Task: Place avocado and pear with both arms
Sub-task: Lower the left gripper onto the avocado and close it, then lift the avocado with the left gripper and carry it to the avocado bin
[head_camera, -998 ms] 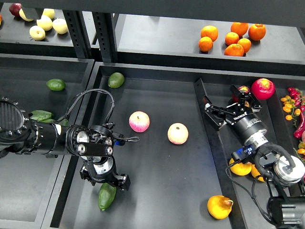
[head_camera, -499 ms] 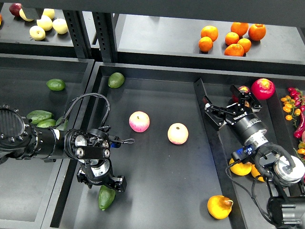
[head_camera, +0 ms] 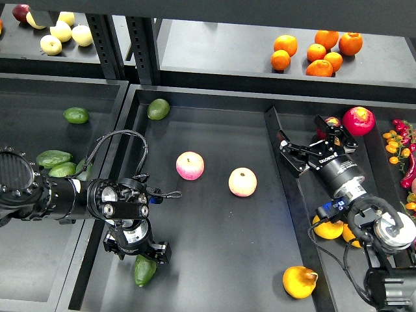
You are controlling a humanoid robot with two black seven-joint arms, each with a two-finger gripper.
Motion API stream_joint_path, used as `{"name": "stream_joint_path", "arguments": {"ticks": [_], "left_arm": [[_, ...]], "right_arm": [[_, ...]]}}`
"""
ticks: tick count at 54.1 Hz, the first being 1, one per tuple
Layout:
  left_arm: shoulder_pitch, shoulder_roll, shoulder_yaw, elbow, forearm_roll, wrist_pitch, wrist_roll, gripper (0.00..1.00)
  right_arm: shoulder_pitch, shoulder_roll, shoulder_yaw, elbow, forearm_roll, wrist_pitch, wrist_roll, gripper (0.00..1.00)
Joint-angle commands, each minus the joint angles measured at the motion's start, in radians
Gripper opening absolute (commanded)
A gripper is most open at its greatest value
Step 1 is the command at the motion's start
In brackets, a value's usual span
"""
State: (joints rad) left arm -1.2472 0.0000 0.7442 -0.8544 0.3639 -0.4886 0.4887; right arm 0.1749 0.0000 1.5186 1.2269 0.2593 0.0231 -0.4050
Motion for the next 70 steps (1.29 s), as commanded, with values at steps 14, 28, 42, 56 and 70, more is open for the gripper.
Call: {"name": "stream_joint_path", "arguments": {"ticks": [14, 28, 42, 56, 70], "left_arm": [[-0.008, 0.0, 0.0, -0.002, -0.06, 0.0, 0.0, 0.5], [-0.012, 0.0, 0.0, -0.002, -0.209, 0.0, 0.0, 0.11], [-0.038, 0.0, -0.006, -0.005, -0.237, 0.0, 0.0, 0.05], [-0.121, 0.0, -0.019, 0.001, -0.243, 0.0, 0.0, 0.06], [-0.186, 0.041, -0.072, 0.003, -0.26, 0.0, 0.0, 0.06]], "right_arm": [[0.0, 0.0, 0.002, 0.0, 0.0, 0.001, 0.0, 1.0], [-0.002, 0.0, 0.002, 0.0, 0.0, 0.003, 0.0, 1.0], [-0.002, 0.0, 0.0, 0.002, 0.0, 0.003, 0.0, 1.0], [-0.002, 0.0, -0.002, 0.005, 0.0, 0.003, 0.002, 1.0], [-0.002, 0.0, -0.006, 0.008, 0.0, 0.001, 0.002, 1.0]]}}
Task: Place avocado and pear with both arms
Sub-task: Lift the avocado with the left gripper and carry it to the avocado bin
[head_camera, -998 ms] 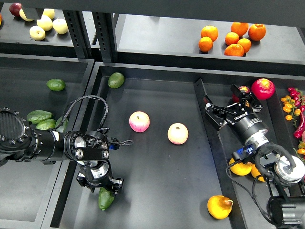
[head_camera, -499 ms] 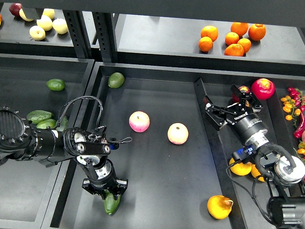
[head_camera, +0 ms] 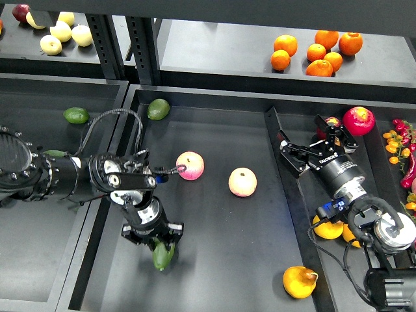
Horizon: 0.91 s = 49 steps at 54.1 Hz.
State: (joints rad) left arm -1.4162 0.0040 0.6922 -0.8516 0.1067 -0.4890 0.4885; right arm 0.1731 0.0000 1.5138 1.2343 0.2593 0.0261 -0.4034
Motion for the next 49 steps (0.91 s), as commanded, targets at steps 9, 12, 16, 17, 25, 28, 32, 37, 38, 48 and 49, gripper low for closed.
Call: {"name": "stream_joint_path", "arguments": {"ticks": [9, 12, 16, 17, 25, 28, 32, 37, 38, 48, 49], "left_arm": [[-0.038, 0.154, -0.054, -0.001, -0.002, 0.0, 0.0, 0.07], [-0.044, 0.191, -0.068, 0.0, -0.002, 0.0, 0.0, 0.07], [-0.049, 0.238, -0.08, -0.001, -0.002, 0.0, 0.0, 0.07], [-0.049, 0.246, -0.082, -0.001, -0.002, 0.0, 0.0, 0.07], [-0.047, 0.347, -0.105, -0.001, -0.001, 0.0, 0.0, 0.07], [-0.046, 0.392, -0.106, -0.004, -0.001, 0.0, 0.0, 0.07], [-0.046, 0.435, -0.106, -0.01, -0.002, 0.0, 0.0, 0.07], [-0.041, 0.494, -0.114, -0.012, -0.004, 0.0, 0.0, 0.08], [-0.038, 0.51, -0.117, -0.012, -0.002, 0.0, 0.0, 0.08], [-0.004, 0.611, -0.135, 0.002, 0.004, 0.0, 0.0, 0.08], [-0.001, 0.614, -0.138, 0.002, 0.005, 0.0, 0.0, 0.08]], "right_arm": [[0.0, 0.0, -0.004, 0.002, -0.005, -0.002, 0.0, 1.0], [0.0, 0.0, -0.004, 0.002, -0.005, 0.0, 0.0, 1.0], [0.0, 0.0, -0.006, 0.004, -0.006, -0.002, 0.0, 1.0], [0.0, 0.0, -0.006, 0.004, -0.006, 0.0, 0.0, 1.0], [0.0, 0.0, -0.006, 0.002, -0.008, -0.002, 0.0, 1.0], [0.0, 0.0, -0.007, 0.004, -0.009, -0.002, 0.0, 1.0], [0.0, 0.0, -0.009, 0.002, -0.009, -0.002, 0.0, 1.0], [0.0, 0.0, -0.009, 0.002, -0.011, -0.002, 0.0, 1.0], [0.0, 0.0, -0.011, 0.002, -0.011, -0.002, 0.0, 1.0], [-0.001, 0.0, -0.012, 0.004, -0.023, -0.002, 0.0, 1.0], [-0.001, 0.0, -0.012, 0.004, -0.025, -0.002, 0.0, 1.0]]}}
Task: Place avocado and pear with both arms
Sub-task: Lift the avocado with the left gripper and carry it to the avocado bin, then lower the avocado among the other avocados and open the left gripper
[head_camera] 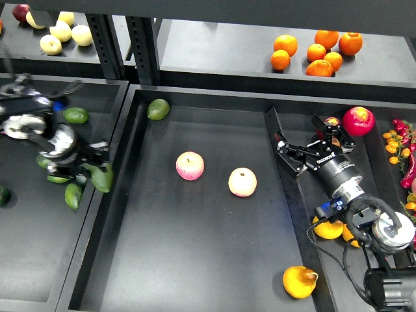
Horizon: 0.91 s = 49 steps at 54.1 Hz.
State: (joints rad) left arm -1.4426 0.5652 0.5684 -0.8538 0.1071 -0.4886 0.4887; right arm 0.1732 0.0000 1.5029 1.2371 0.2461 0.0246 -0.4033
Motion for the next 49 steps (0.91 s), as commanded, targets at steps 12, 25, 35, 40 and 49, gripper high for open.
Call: {"name": "stream_joint_path", "arguments": {"ticks": [12, 25, 35, 40, 49], "left_arm": [[0.106, 0.099, -0.081, 0.007, 0.02, 0.0, 0.0, 0.08], [0.186, 0.117, -0.156, 0.025, 0.04, 0.0, 0.0, 0.09], [0.258, 0.122, -0.222, 0.036, 0.063, 0.0, 0.0, 0.1], [0.29, 0.12, -0.248, 0.042, 0.081, 0.0, 0.0, 0.1], [0.349, 0.116, -0.295, 0.05, 0.111, 0.0, 0.0, 0.11]], "right_arm": [[-0.004, 0.0, -0.003, 0.001, -0.019, 0.0, 0.0, 1.0], [-0.006, 0.0, -0.004, 0.001, -0.021, 0.0, 0.0, 1.0], [-0.004, 0.0, -0.012, 0.002, -0.037, 0.0, 0.0, 1.0], [-0.004, 0.0, -0.012, 0.002, -0.041, -0.002, 0.0, 1.0], [-0.006, 0.0, -0.012, 0.002, -0.041, 0.0, 0.0, 1.0]]}}
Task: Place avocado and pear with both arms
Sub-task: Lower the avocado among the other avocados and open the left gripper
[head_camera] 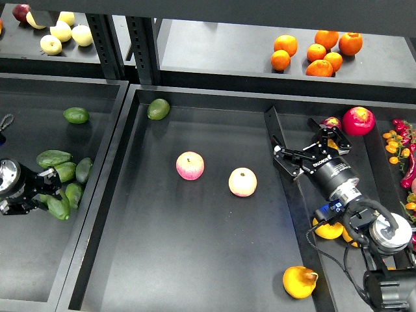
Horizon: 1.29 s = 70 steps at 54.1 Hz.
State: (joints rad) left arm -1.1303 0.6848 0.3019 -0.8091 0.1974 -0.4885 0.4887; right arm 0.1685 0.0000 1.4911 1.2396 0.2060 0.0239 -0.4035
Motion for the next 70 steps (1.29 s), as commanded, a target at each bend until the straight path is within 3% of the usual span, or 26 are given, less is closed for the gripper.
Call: {"name": "stream_joint_path", "arguments": {"ticks": [1, 16, 39, 56, 70], "left_arm": [[0.044, -0.005, -0.033, 0.007, 0.025, 0.0, 0.0, 0.11], [0.136, -0.013, -0.107, 0.025, 0.066, 0.0, 0.0, 0.14], [0.181, -0.013, -0.13, 0.028, 0.069, 0.0, 0.0, 0.21], [0.182, -0.011, -0.139, 0.034, 0.103, 0.0, 0.0, 0.39], [0.182, -0.011, -0.141, 0.034, 0.105, 0.0, 0.0, 0.47]], "right_arm": [[-0.001, 0.0, 0.0, 0.0, 0.0, 0.001, 0.0, 1.0], [-0.003, 0.0, 0.0, 0.001, -0.007, -0.001, 0.0, 1.0], [-0.003, 0.0, -0.008, 0.001, -0.008, -0.001, 0.0, 1.0], [-0.003, 0.0, -0.008, 0.003, -0.008, 0.001, 0.0, 1.0], [-0.004, 0.0, -0.009, 0.003, -0.008, -0.001, 0.0, 1.0]]}}
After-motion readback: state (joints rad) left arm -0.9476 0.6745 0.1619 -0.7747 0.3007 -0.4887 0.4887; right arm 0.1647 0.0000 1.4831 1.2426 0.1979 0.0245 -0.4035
